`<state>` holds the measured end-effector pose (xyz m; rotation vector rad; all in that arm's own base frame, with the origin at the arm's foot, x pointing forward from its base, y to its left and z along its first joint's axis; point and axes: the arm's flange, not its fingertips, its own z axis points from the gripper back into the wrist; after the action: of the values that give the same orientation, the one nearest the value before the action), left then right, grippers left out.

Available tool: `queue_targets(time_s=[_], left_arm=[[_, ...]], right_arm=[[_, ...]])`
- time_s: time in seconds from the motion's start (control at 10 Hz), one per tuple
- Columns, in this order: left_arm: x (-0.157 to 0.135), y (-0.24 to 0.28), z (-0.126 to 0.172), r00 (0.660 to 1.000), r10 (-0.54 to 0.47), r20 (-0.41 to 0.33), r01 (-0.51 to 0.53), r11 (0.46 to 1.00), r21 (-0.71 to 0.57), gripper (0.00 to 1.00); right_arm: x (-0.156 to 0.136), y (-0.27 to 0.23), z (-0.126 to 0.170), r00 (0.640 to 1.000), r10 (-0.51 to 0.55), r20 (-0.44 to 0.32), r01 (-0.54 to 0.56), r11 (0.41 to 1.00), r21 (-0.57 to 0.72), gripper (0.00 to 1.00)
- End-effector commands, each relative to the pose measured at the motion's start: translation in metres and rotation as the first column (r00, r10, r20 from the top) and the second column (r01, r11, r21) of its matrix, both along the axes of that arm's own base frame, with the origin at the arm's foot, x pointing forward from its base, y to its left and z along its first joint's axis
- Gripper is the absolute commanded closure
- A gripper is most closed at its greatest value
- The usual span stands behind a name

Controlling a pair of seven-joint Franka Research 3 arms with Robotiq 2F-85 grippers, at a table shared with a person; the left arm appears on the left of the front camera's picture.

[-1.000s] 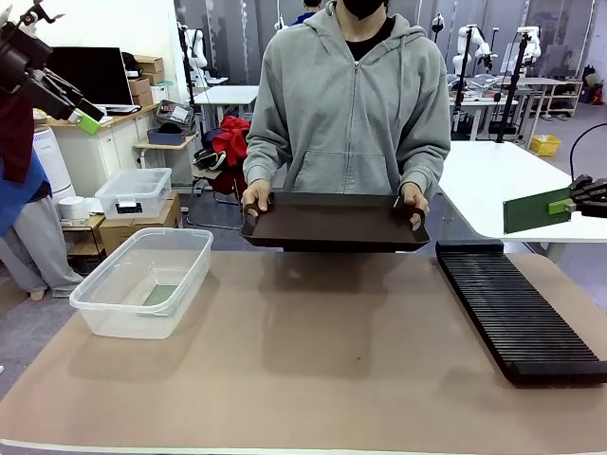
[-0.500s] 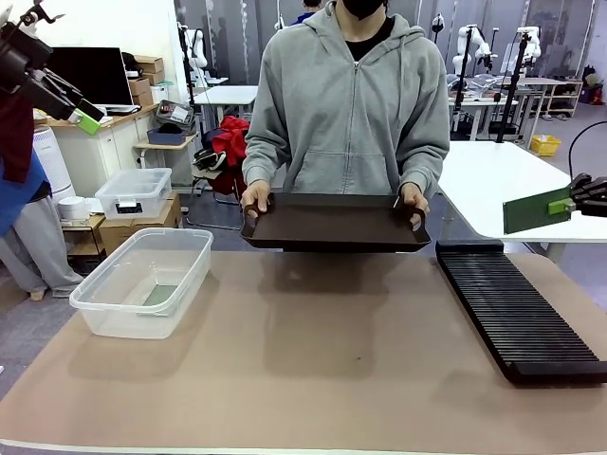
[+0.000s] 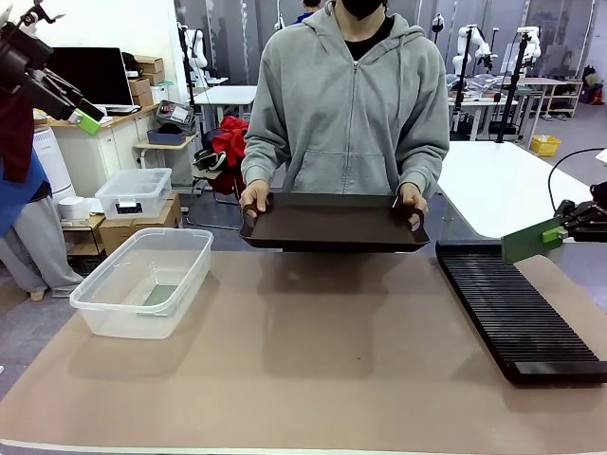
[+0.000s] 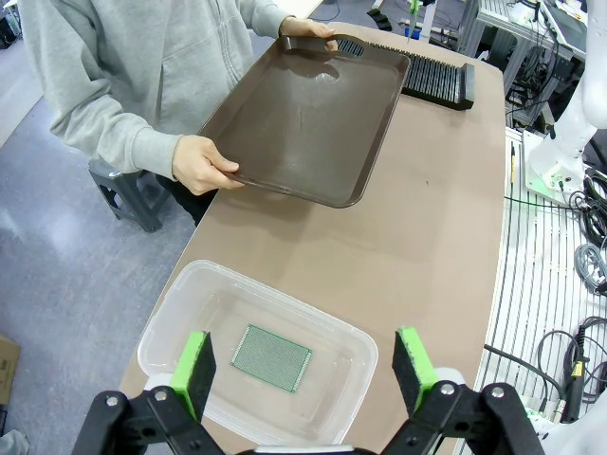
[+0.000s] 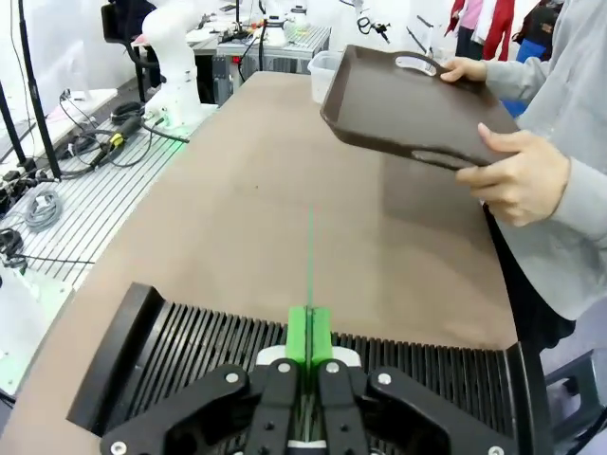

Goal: Sort PCBs into racks and boxes based on the side picked up.
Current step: If the short side of the Blank PCB is picked up, insert it into the PCB Rack ; if the long side is picked up, place it in the Organizing box.

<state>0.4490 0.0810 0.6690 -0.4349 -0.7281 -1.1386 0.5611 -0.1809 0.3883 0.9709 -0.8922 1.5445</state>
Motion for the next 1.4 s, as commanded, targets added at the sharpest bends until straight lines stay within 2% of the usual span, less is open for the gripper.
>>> queue_targets(time_s=[0.0, 0.2, 0.6, 1.0, 1.3], left_arm=[[0.0, 0.0, 0.0, 1.0, 0.001, -0.001, -0.001, 1.0, 0.004, 0.0], [0.0, 0.0, 0.0, 1.0, 0.001, -0.001, -0.001, 1.0, 0.004, 0.0], [0.0, 0.0, 0.0, 1.0, 0.001, -0.001, -0.001, 1.0, 0.004, 0.0], [0.0, 0.0, 0.0, 1.0, 0.001, -0.001, -0.001, 1.0, 0.004, 0.0], [0.0, 0.0, 0.0, 1.0, 0.001, -0.001, -0.001, 1.0, 0.004, 0.0]], right_arm=[[0.006, -0.002, -0.016, 1.0, 0.019, 0.024, -0.018, 1.0, -0.013, 0.98], [0.02, -0.005, -0.029, 0.999, 0.005, 0.045, -0.003, 0.999, -0.048, 0.98], [0.028, 0.007, -0.052, 0.999, -0.021, 0.05, 0.025, 0.996, -0.084, 0.98], [0.034, 0.018, -0.065, 0.997, -0.034, 0.068, 0.042, 0.992, -0.121, 0.98], [0.036, 0.022, -0.071, 0.998, -0.003, 0.067, 0.012, 0.991, -0.131, 0.98]])
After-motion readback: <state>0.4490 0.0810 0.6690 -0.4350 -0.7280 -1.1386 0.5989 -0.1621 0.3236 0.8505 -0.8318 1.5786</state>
